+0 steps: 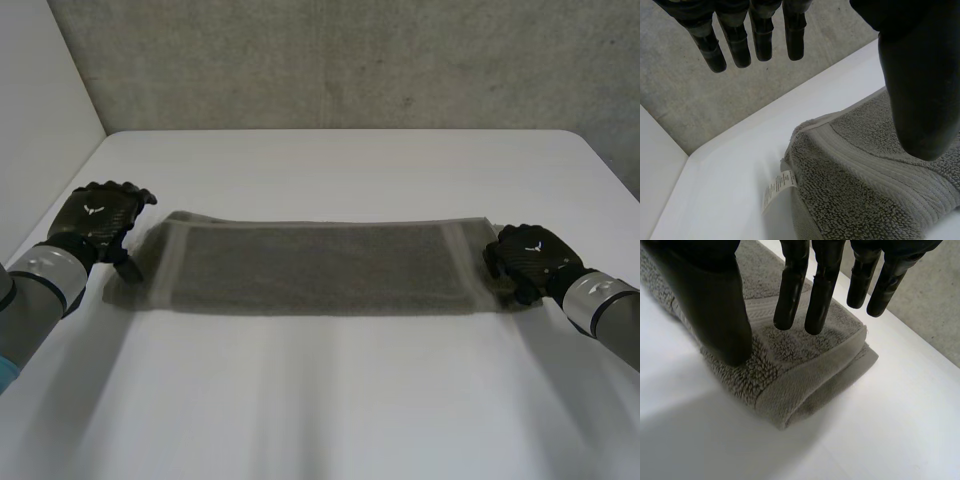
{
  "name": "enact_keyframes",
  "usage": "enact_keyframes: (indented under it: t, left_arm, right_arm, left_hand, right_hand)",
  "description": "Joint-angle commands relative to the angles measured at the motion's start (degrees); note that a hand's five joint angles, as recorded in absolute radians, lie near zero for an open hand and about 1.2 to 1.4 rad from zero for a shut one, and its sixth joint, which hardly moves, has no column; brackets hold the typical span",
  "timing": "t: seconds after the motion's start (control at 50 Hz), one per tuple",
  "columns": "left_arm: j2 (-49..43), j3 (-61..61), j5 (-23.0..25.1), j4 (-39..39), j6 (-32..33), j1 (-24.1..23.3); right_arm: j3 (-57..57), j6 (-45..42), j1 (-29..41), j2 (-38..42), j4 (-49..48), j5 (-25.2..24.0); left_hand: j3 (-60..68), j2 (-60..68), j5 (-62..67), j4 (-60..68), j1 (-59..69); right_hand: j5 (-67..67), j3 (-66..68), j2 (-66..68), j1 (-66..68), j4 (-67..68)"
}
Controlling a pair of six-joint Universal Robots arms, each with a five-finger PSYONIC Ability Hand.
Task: Fold the towel.
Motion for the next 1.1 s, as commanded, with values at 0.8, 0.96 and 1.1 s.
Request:
enact_keyframes:
  t: [0.8, 0.96, 1.1]
  left_arm:
    - [0.37, -0.84, -0.26, 0.48, 0.01, -0.59]
    - [0.98, -1.28, -0.35, 0.48, -0.08, -0.77]
    - [1.51, -1.63, -0.35, 0.57, -0.08, -0.77]
  right_arm:
    - [-14.66, -5.23, -12.97, -11.76, 17.18, -3.0]
    - [-23.34, 1.89, 12.72, -8.61, 16.48, 1.64]
    - [-30.56, 2.51, 31.77, -0.77, 15.42, 8.33]
  left_hand:
    - [-3.31, -3.85, -3.0, -3.76, -4.56]
    - [-3.31, -3.85, -3.0, -3.76, -4.56]
    - [-3.31, -3.85, -3.0, -3.76, -4.56]
  right_hand:
    - [32.06, -3.02, 31.38, 31.75, -4.35]
    - [32.06, -3.02, 31.38, 31.75, -4.35]
    - [32.06, -3.02, 31.38, 31.75, -4.35]
